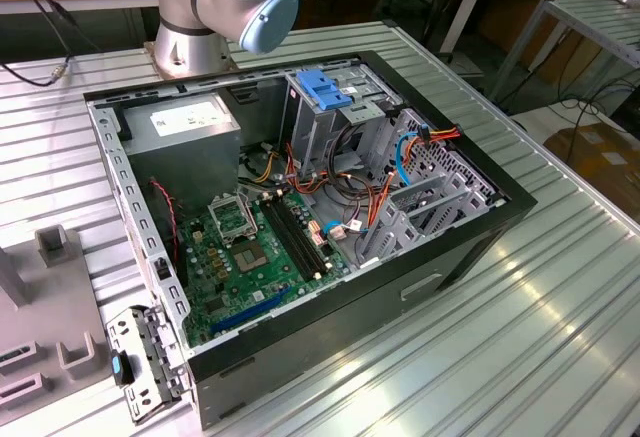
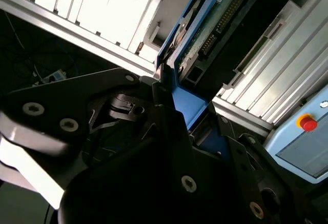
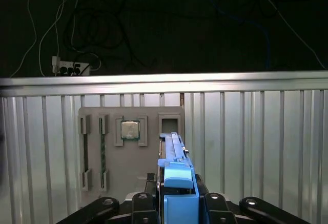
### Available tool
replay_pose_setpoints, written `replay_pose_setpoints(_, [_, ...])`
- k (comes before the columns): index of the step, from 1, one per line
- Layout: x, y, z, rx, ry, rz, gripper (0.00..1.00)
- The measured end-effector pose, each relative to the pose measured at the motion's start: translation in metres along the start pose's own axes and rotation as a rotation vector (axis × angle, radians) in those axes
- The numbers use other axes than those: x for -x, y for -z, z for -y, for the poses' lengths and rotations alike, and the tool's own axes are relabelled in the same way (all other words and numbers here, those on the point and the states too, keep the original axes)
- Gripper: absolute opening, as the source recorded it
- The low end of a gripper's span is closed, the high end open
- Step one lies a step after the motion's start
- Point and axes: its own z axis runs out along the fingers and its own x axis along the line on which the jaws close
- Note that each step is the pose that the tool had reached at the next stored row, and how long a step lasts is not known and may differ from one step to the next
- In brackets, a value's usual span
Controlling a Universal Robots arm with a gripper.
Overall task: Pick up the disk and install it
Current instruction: 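Pick up the disk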
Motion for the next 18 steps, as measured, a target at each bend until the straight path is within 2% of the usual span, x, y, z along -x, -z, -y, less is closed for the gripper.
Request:
replay_pose_setpoints(5, [-0.0003,0.0077,0.0004,0.0001,0.0,0.0,0.37])
replay_pose_setpoints(18, [-0.0007,0.021,0.001,0.0001,0.0,0.0,0.37])
